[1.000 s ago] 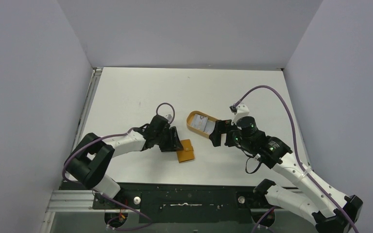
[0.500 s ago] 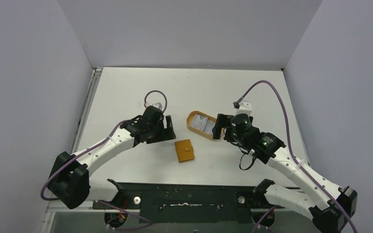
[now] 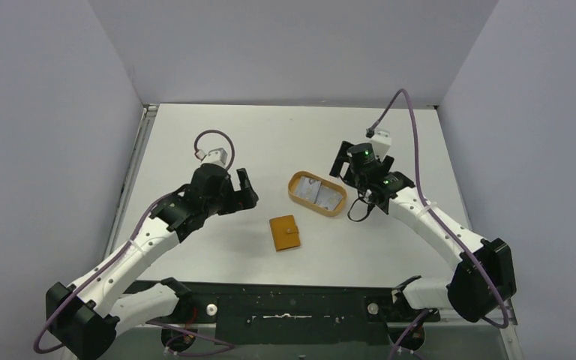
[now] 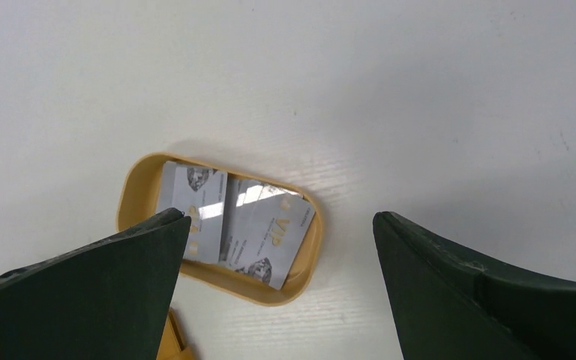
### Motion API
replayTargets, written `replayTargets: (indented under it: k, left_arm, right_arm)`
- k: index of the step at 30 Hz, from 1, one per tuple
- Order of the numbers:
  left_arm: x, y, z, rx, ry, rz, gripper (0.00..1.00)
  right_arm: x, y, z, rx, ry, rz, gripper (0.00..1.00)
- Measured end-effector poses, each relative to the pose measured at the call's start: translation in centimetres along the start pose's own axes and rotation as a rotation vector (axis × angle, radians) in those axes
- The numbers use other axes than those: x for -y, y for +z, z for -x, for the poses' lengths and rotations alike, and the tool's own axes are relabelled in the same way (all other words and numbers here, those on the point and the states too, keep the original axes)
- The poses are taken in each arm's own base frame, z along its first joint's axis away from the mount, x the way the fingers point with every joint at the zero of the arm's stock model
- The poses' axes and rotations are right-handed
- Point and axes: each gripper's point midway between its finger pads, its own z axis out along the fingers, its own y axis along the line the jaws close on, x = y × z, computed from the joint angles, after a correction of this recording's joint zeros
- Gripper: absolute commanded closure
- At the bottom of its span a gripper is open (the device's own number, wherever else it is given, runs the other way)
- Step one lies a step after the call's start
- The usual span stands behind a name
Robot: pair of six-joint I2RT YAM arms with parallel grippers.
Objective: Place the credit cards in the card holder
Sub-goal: Reset both arms
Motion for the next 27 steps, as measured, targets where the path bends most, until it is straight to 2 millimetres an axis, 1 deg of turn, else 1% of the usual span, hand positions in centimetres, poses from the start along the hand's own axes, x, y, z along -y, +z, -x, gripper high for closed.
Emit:
replayTargets:
  k: [2,3,4,6,7,8,9,10,12,14,15,17,18,20,21,22,24,25,27]
  left_arm:
    - [-0.3,-0.6,0.4,0.018,-0.007,-0.021,0.03]
    - [-0.3,-0.9,0.8,0.031,-0.012,-0.023,0.03]
    - [-0.3,-1.2,1.5,0.046,-0.017,-0.021,0.03]
    - [-0.3,-1.9,3.4,0.077,-0.023,-0.013,0.03]
    - [-0.3,-2.2,4.2,0.088,-0.028,-0.008,0.03]
    - [-0.3,-2.8,5.5,0.101,-0.038,-0.005,0.03]
    - [-0.4,-3.1,6.7,0.115,-0.047,0.004,0.03]
    - [-0.5,-3.4,7.6,0.123,-0.056,0.012,0.03]
    - [-0.7,-4.0,9.3,0.132,-0.075,0.030,0.03]
    - [-0.9,-4.8,10.5,0.140,-0.085,0.052,0.03]
    - [-0.9,-5.5,11.1,0.152,-0.087,0.062,0.03]
    - [-0.7,-7.5,12.8,0.204,-0.086,0.072,0.03]
    - [-0.4,-8.8,13.8,0.249,-0.086,0.068,0.03]
    - [0.0,-11.4,15.6,0.347,-0.091,0.054,0.03]
    - [0.2,-13.0,16.4,0.401,-0.098,0.039,0.03]
    - [0.3,-14.6,16.9,0.452,-0.105,0.023,0.03]
    - [0.3,-17.1,17.4,0.525,-0.113,-0.003,0.03]
    - [0.4,-18.2,17.6,0.553,-0.108,-0.016,0.03]
    - [0.6,-19.4,17.8,0.587,-0.068,-0.038,0.03]
  right_arm:
    - [-0.1,0.4,1.0,0.014,0.003,-0.022,0.00]
    - [-0.2,0.6,2.0,0.023,-0.002,-0.044,0.00]
    - [-0.5,0.8,3.4,0.038,-0.009,-0.065,0.00]
    - [-1.4,0.5,6.5,0.085,-0.017,-0.083,0.00]
    - [-1.6,0.0,8.2,0.115,-0.017,-0.092,0.00]
    - [-1.9,-0.9,10.0,0.155,-0.017,-0.094,0.00]
    - [-1.9,-1.8,11.3,0.187,-0.015,-0.092,0.00]
    - [-1.9,-3.0,12.6,0.225,-0.014,-0.085,0.00]
    - [-1.7,-5.8,14.4,0.293,-0.030,-0.067,0.00]
    - [-1.8,-9.1,15.8,0.367,-0.059,-0.040,0.00]
    - [-2.2,-11.1,16.4,0.414,-0.084,-0.025,0.00]
    - [-3.5,-15.3,17.4,0.510,-0.144,0.021,0.00]
    - [-4.4,-17.8,17.9,0.569,-0.179,0.044,0.00]
    - [-5.1,-21.2,18.5,0.645,-0.218,0.067,0.00]
    - [-5.0,-22.7,18.9,0.676,-0.233,0.058,0.00]
    - [-4.5,-23.7,19.4,0.700,-0.236,0.036,0.00]
    - [-2.8,-24.8,20.0,0.717,-0.231,-0.028,0.00]
    - [-2.0,-25.1,20.1,0.716,-0.225,-0.053,0.00]
    - [-1.0,-25.4,20.0,0.704,-0.229,-0.068,0.00]
